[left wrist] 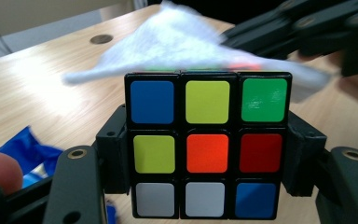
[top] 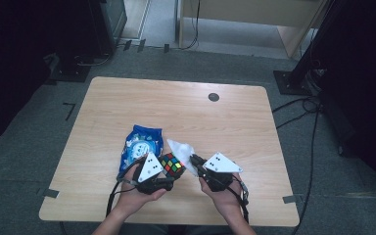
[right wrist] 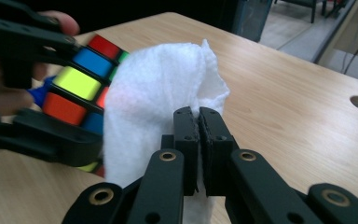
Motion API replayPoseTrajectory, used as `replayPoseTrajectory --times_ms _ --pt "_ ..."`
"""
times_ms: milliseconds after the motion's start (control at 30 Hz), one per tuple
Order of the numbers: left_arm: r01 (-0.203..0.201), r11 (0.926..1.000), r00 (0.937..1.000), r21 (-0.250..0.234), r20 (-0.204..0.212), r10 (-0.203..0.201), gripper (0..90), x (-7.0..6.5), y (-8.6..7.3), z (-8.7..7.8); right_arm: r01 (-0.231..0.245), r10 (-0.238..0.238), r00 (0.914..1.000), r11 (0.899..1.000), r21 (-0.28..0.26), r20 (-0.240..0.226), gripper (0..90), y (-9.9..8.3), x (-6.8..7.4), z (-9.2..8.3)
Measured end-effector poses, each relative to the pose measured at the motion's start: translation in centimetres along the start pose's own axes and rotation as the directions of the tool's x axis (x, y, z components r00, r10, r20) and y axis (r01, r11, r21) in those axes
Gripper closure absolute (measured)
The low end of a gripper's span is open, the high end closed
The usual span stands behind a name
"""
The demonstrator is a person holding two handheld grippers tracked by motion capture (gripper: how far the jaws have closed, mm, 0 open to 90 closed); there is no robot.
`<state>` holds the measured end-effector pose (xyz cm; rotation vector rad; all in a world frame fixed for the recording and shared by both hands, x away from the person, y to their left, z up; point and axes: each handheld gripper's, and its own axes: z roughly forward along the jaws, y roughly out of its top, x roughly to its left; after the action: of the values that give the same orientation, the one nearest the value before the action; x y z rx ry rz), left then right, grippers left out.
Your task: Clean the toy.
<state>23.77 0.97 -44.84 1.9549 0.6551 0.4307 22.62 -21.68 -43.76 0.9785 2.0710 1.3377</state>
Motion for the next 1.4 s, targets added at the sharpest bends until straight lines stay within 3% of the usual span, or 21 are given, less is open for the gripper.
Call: replayPoseTrajectory --times_ms 200,267,400,600,767,867,900,933,967,1133,1200,1333,1400 --pt "-0.031 0.9992 0.9995 0.026 -0.005 0.031 34.2 -0.6 -0.2 0.6 0.046 -0.051 0.9932 0.997 -0.054 -0.104 87.9 0.9 1.8 -0.5" --pt "-0.049 0.9982 0.9988 0.034 0.008 0.049 34.2 -1.3 -0.3 0.8 0.060 -0.067 0.9907 0.996 -0.068 -0.118 87.9 1.1 2.4 -0.6" --pt "-0.055 0.9981 0.9983 0.030 0.021 0.054 34.2 -1.5 -0.2 0.8 0.041 -0.052 0.9900 0.996 -0.081 -0.131 87.9 1.2 2.3 -0.5" --pt "-0.040 0.9991 0.9986 0.014 0.034 0.040 34.2 -1.4 -0.1 0.6 0.022 -0.024 0.9981 0.999 -0.034 -0.057 87.9 0.4 0.7 0.1" --pt "-0.011 0.9998 0.9994 -0.016 0.032 0.012 34.2 -0.7 0.0 0.2 -0.012 0.010 0.9997 0.997 0.071 0.023 88.0 -1.3 -1.5 1.2" --pt "-0.004 0.9998 0.9998 -0.018 0.020 0.005 34.2 -0.4 0.0 0.0 -0.043 0.037 0.9974 0.994 0.101 0.062 88.0 -2.0 -2.7 1.4" --pt "0.009 0.9998 0.9998 -0.019 0.016 -0.008 34.2 0.0 -0.1 -0.1 -0.070 0.057 0.9923 0.990 0.119 0.110 88.1 -2.5 -3.9 1.3" --pt "0.009 0.9998 0.9998 -0.019 0.016 -0.008 34.2 0.0 -0.1 -0.1 -0.070 0.057 0.9923 0.990 0.119 0.110 88.1 -2.5 -3.9 1.3" --pt "0.024 0.9994 0.9997 -0.024 0.009 -0.023 34.2 0.3 -0.1 -0.1 -0.077 0.055 0.9867 0.988 0.137 0.153 87.9 -2.9 -4.8 1.2" --pt "0.033 0.9991 0.9995 -0.028 0.001 -0.033 34.2 0.5 -0.2 -0.1 -0.120 0.089 0.9773 0.981 0.155 0.192 83.1 -3.5 -6.0 1.0" --pt "0.032 0.9991 0.9995 -0.029 -0.003 -0.032 34.2 0.6 -0.3 -0.1 -0.159 0.140 0.9759 0.981 0.110 0.168 74.4 -3.0 -5.9 0.6" --pt "0.028 0.9994 0.9995 -0.021 -0.010 -0.028 34.2 0.6 -0.5 0.2 -0.197 0.195 0.9787 0.980 0.023 0.064 60.2 -1.5 -4.7 -0.1" --pt "0.023 0.9996 0.9996 -0.018 -0.017 -0.024 34.2 0.5 -0.6 0.3 -0.264 0.263 0.9635 0.965 -0.008 -0.051 52.7 -0.7 -4.0 -0.4"
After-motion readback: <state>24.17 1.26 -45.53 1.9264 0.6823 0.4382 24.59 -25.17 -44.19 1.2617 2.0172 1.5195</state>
